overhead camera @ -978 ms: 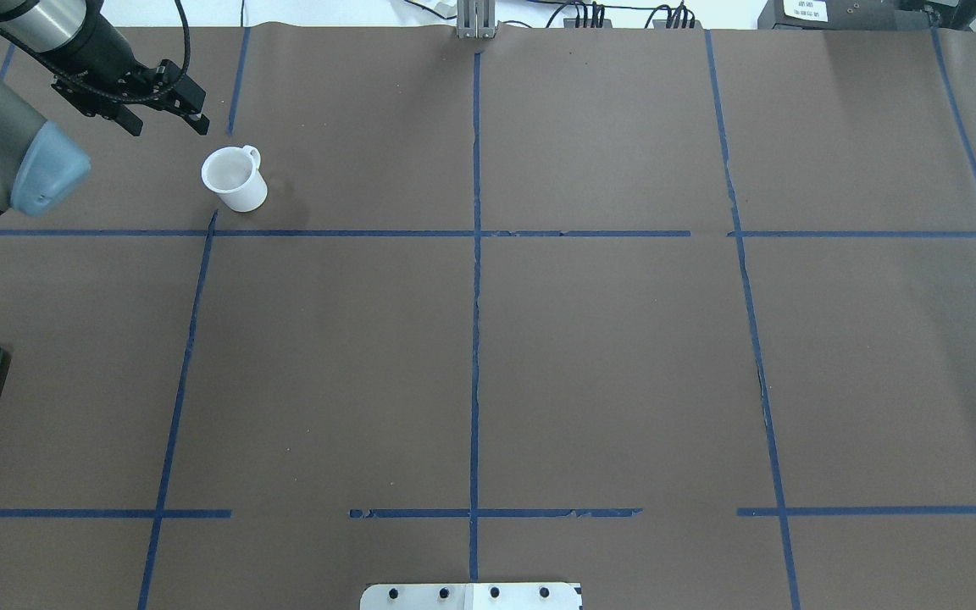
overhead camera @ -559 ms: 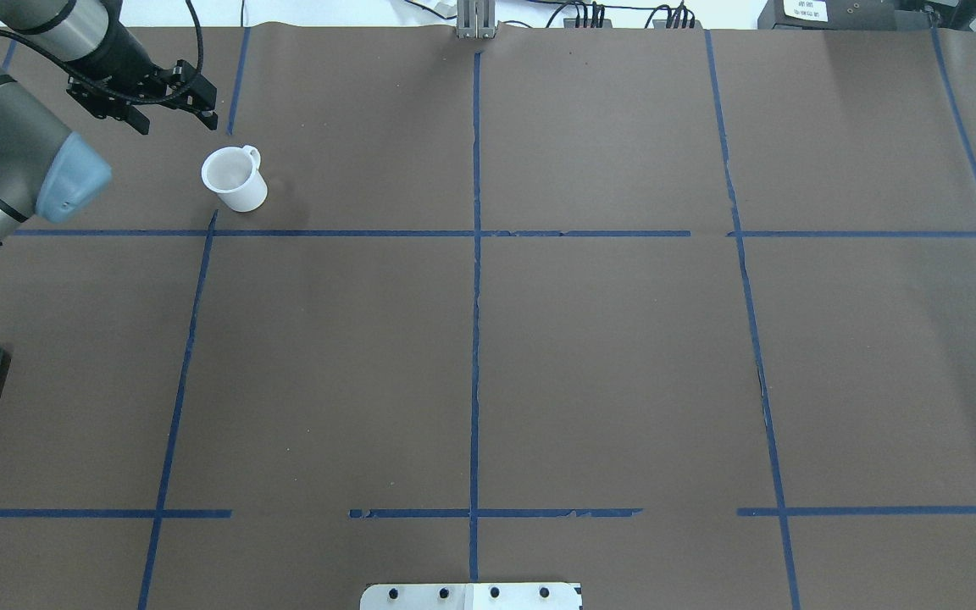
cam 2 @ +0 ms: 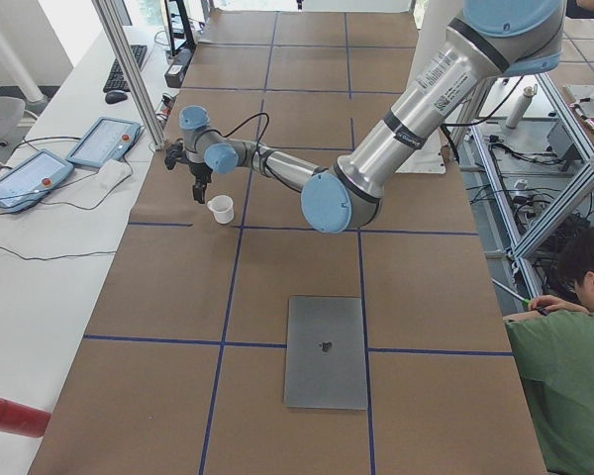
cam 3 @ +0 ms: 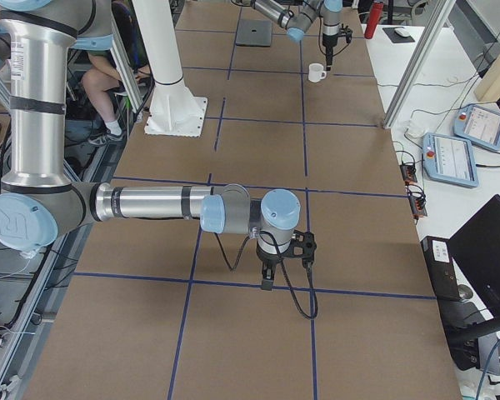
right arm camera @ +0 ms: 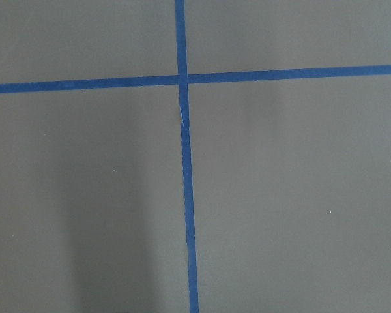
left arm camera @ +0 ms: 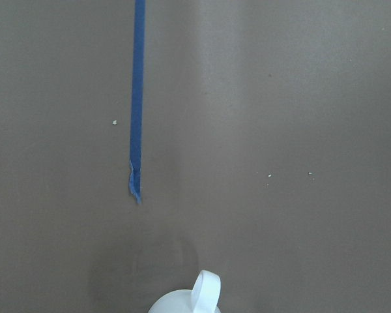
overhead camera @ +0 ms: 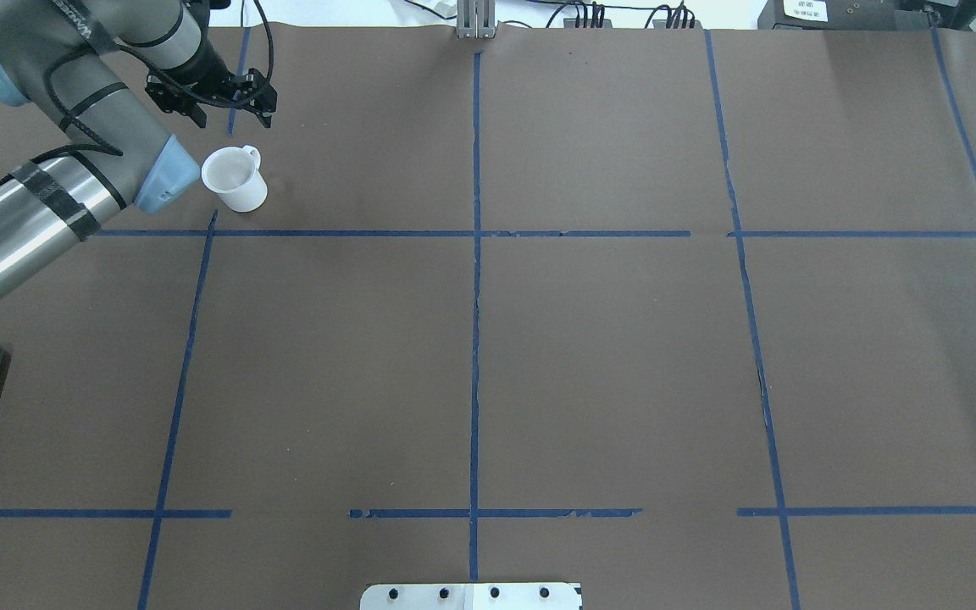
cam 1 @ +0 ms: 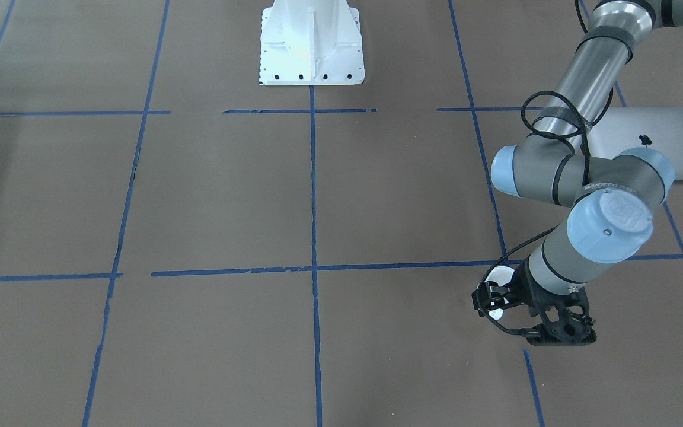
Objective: Place cup on laptop
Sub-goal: 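Lower the left gripper onto the white cup and close on it, then lift the cup with the left gripper and carry it toward the laptop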
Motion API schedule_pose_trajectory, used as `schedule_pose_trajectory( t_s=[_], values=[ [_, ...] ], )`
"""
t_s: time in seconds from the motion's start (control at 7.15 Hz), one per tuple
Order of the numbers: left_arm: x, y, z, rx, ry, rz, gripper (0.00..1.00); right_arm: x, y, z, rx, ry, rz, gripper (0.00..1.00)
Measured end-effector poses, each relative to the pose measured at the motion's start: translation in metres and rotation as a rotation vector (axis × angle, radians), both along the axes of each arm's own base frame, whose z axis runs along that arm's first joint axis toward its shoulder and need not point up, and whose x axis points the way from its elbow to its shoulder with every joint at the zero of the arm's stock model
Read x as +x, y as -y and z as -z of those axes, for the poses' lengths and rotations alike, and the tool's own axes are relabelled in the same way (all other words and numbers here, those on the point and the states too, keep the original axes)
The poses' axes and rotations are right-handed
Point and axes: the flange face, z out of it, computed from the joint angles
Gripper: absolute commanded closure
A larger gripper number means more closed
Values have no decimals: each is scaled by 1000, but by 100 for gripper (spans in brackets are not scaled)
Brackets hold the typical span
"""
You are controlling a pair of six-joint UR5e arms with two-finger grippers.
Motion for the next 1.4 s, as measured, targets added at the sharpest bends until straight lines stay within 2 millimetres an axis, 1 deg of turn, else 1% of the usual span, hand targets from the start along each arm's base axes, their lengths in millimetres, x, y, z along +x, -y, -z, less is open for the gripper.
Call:
schedule_pose_trajectory(
  t_s=[0.28,0.42,0.56,0.7,0.84,0.98,1.12,1.26,1.4],
  values=[
    [13,2,-14,22,11,-41,0,0,0,0,0,0,0,0],
    [18,3,-24,30,9,-50,0,0,0,0,0,0,0,0],
    [21,4,-34,35,9,-56,4,0,0,0,0,0,0,0],
    [24,5,-39,36,10,-62,21,0,0,0,0,0,0,0],
    [27,4,-42,36,10,-67,40,0,0,0,0,0,0,0],
    [32,2,-43,36,10,-74,53,0,0,0,0,0,0,0],
    [37,-1,-42,37,10,-80,75,0,0,0,0,0,0,0],
    [40,-3,-42,37,9,-86,100,0,0,0,0,0,0,0],
    [42,-4,-42,37,8,-89,100,0,0,0,0,0,0,0]
  ],
)
